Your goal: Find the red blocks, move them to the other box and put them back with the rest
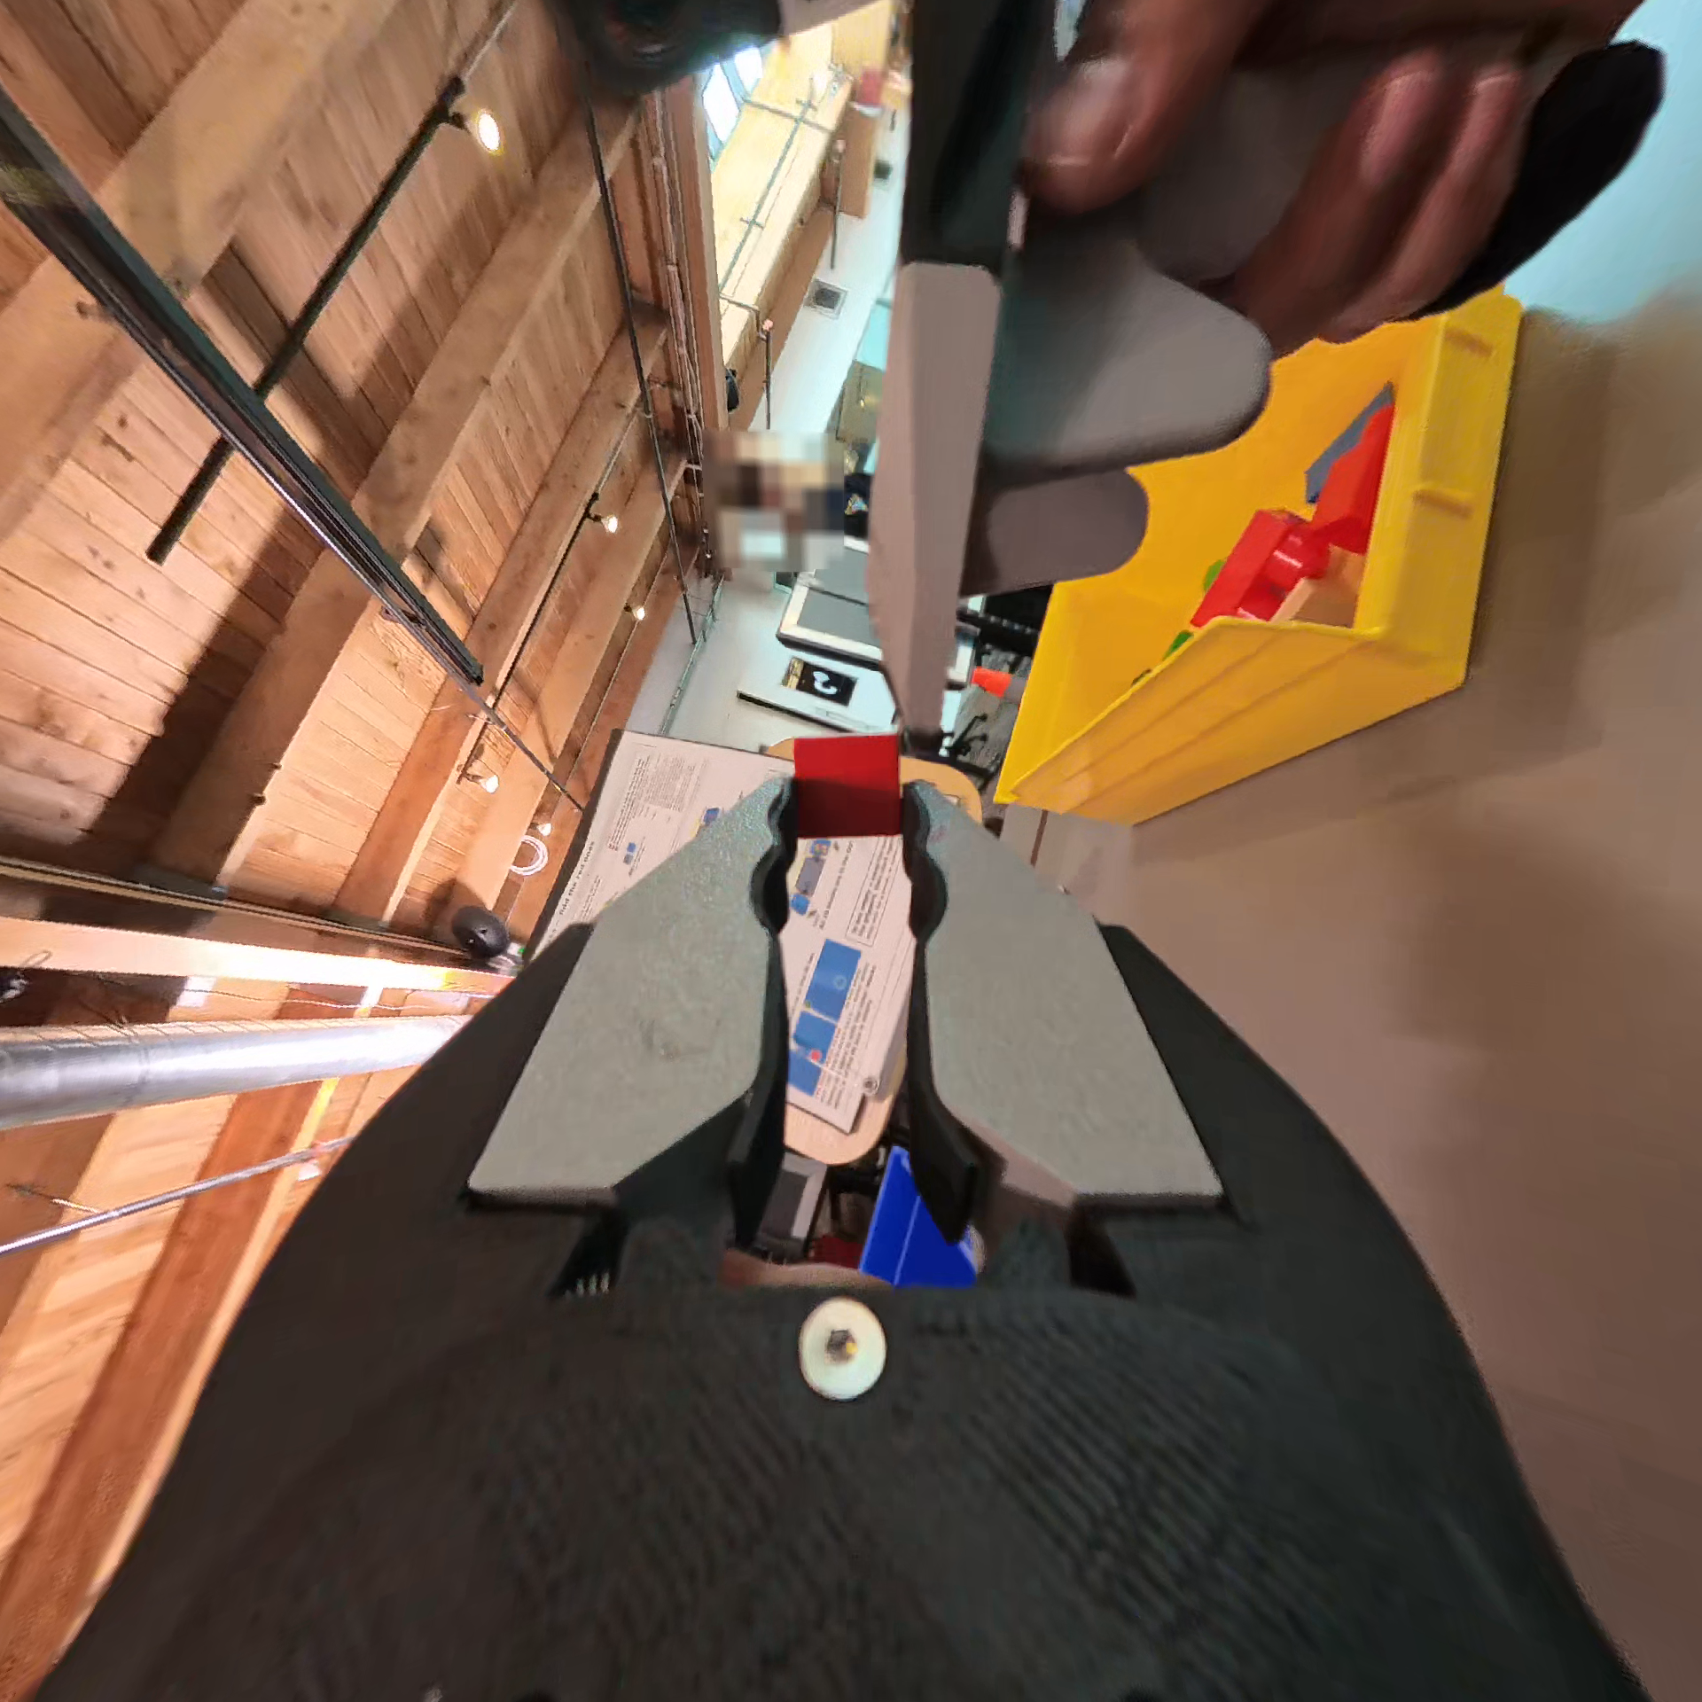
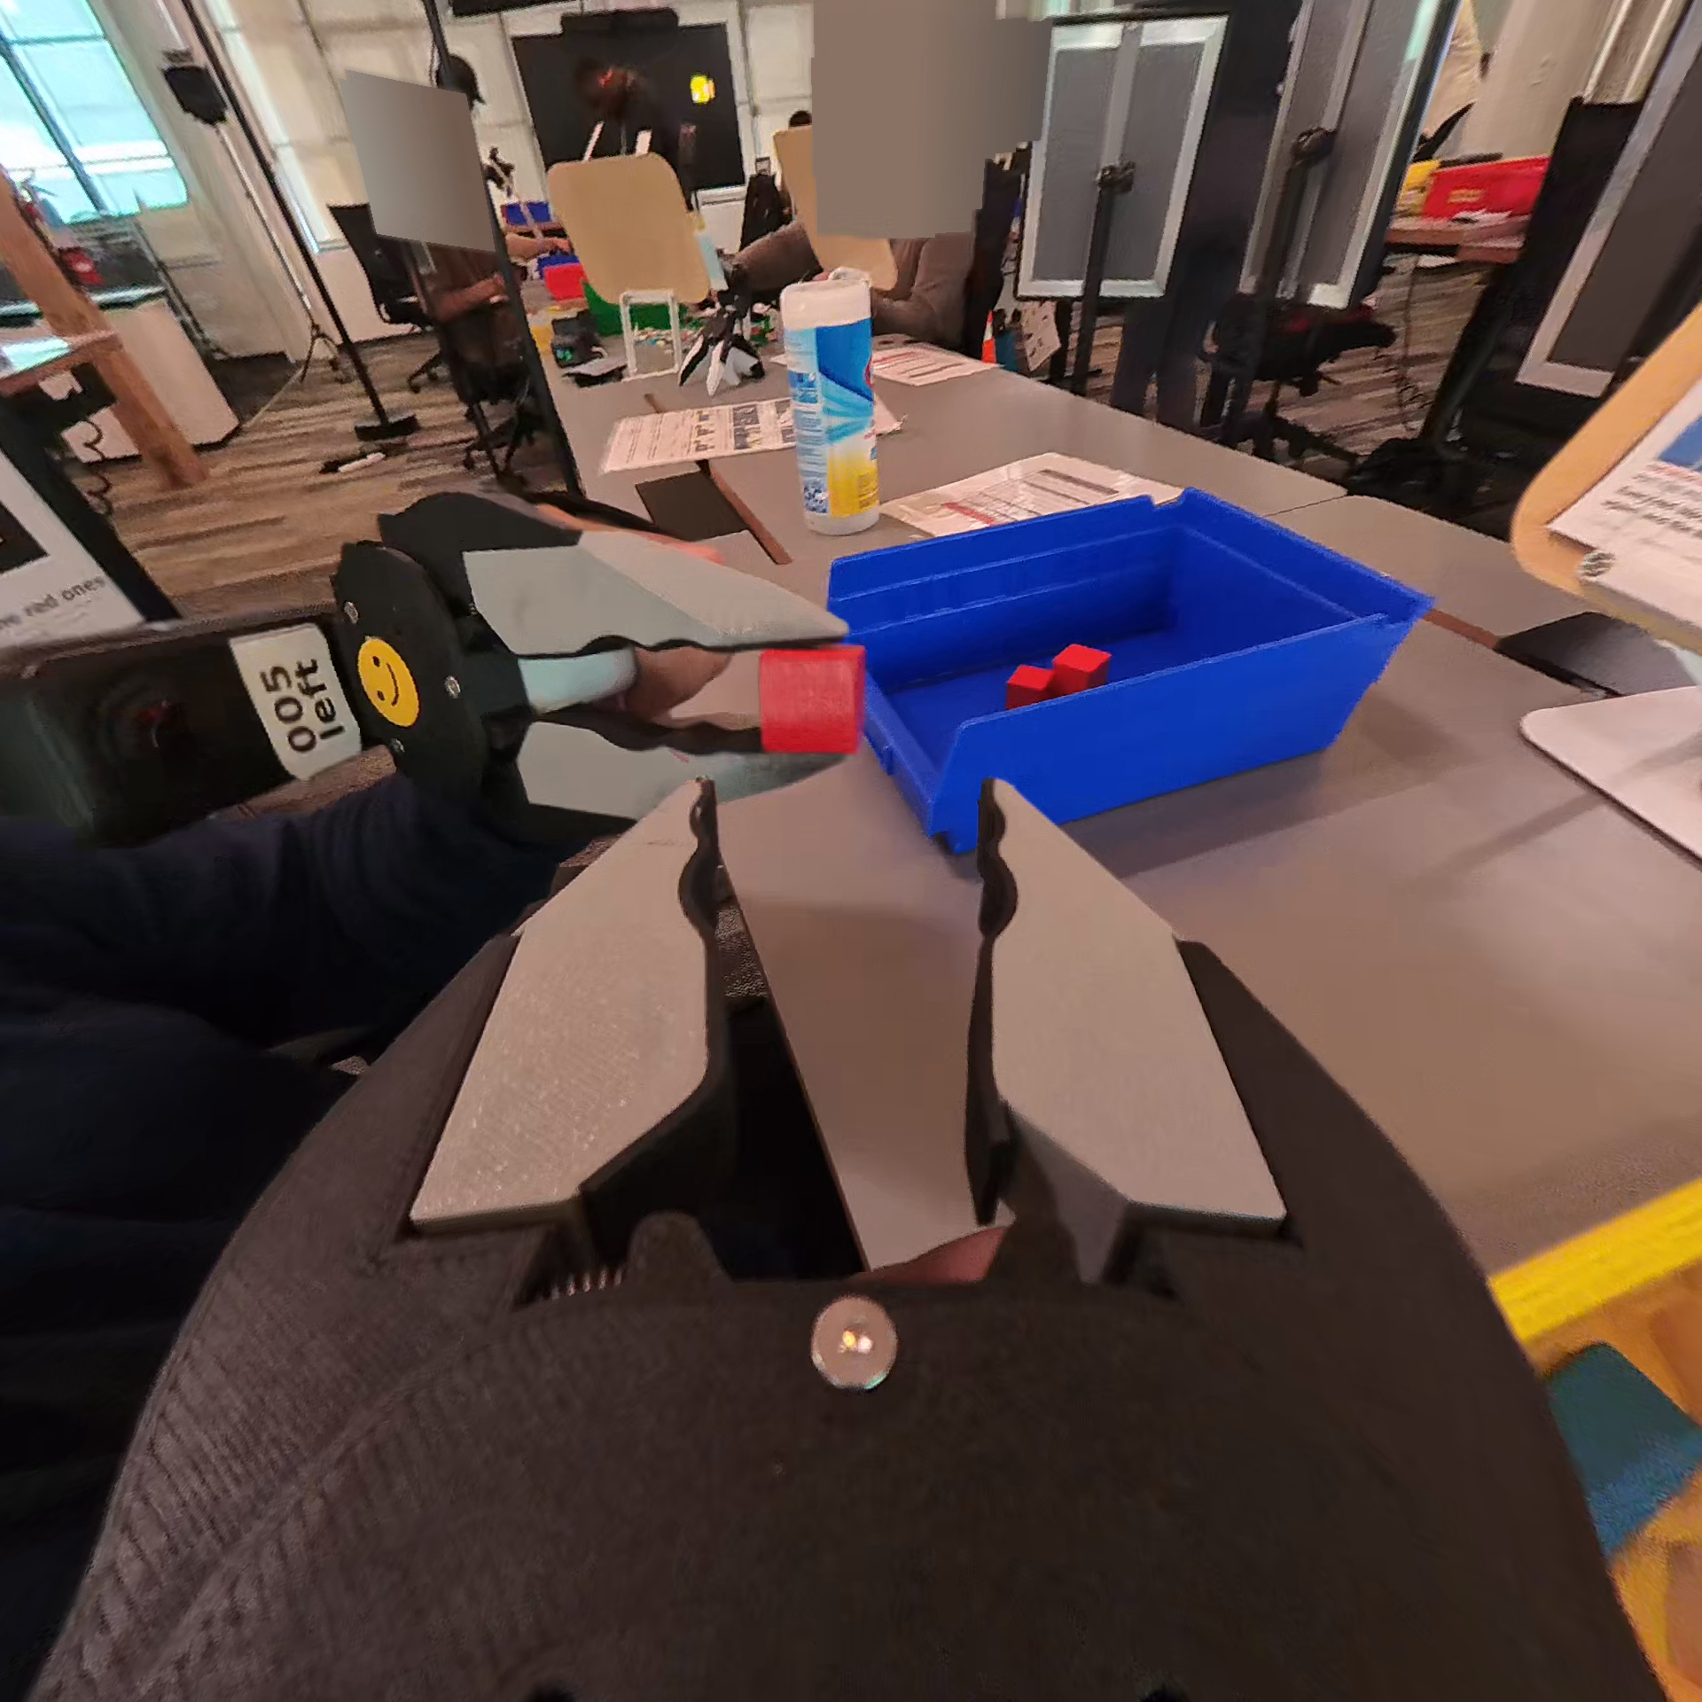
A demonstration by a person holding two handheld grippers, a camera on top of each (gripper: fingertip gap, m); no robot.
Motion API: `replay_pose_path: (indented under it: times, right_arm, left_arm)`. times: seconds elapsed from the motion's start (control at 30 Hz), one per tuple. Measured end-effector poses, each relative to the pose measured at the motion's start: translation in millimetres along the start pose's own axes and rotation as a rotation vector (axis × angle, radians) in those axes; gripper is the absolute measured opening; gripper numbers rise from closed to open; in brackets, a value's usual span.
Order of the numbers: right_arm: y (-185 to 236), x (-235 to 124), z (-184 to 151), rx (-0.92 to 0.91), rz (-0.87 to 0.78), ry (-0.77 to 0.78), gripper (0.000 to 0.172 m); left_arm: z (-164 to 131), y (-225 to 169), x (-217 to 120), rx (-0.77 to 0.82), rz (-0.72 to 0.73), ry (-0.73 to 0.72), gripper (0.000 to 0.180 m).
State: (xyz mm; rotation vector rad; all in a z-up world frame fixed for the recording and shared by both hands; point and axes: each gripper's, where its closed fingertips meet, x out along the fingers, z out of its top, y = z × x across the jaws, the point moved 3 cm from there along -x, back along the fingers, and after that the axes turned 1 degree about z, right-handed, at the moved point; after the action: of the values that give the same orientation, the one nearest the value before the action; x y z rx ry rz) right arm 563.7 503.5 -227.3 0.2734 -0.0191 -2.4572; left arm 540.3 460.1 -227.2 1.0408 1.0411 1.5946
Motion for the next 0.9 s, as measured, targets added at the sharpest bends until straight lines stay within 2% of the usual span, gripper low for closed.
replay_pose_path:
  times: [0.1, 0.2, 0.33, 0.43, 0.57, 0.63, 0.7, 0.77, 0.8, 0.9]
  right_arm:
    - [0, 10, -5, 0.013, 0.004, 0.007, 0.049]
    - [-4, 15, -9, 0.002, -0.012, 0.015, 0.019]
    - [-20, 3, -4, -0.041, -0.119, 0.002, 0.019]
    - [-49, -31, 13, -0.118, -0.324, -0.051, 0.019]
    - [-118, -98, 20, -0.199, -0.747, -0.069, 0.019]
    - [-165, -124, -4, -0.129, -0.892, 0.016, 0.018]
    - [-205, -138, -46, 0.013, -0.947, 0.175, 0.020]
    - [-232, -147, -86, 0.120, -0.989, 0.348, 0.043]
    - [-239, -149, -99, 0.142, -1.003, 0.412, 0.047]
    - [-237, -146, -94, 0.095, -1.008, 0.413, 0.049]
  left_arm:
    - [4, -12, 4, 0.054, -0.026, -0.008, 0.020]
    - [1, -23, 10, 0.032, -0.060, 0.013, 0.020]
    - [-10, -14, 10, -0.045, -0.039, 0.028, 0.019]
    - [-21, 5, 3, -0.159, -0.016, 0.033, 0.020]
    - [-40, 29, -6, -0.273, 0.034, 0.059, 0.019]
    - [-49, 35, -8, -0.328, 0.046, 0.075, 0.019]
    - [-61, 39, -9, -0.386, 0.049, 0.114, 0.019]
    - [-79, 42, -8, -0.460, 0.059, 0.191, 0.019]
    - [-91, 42, -7, -0.508, 0.055, 0.245, 0.019]
    - [-128, 40, -7, -0.670, 0.048, 0.386, 0.025]
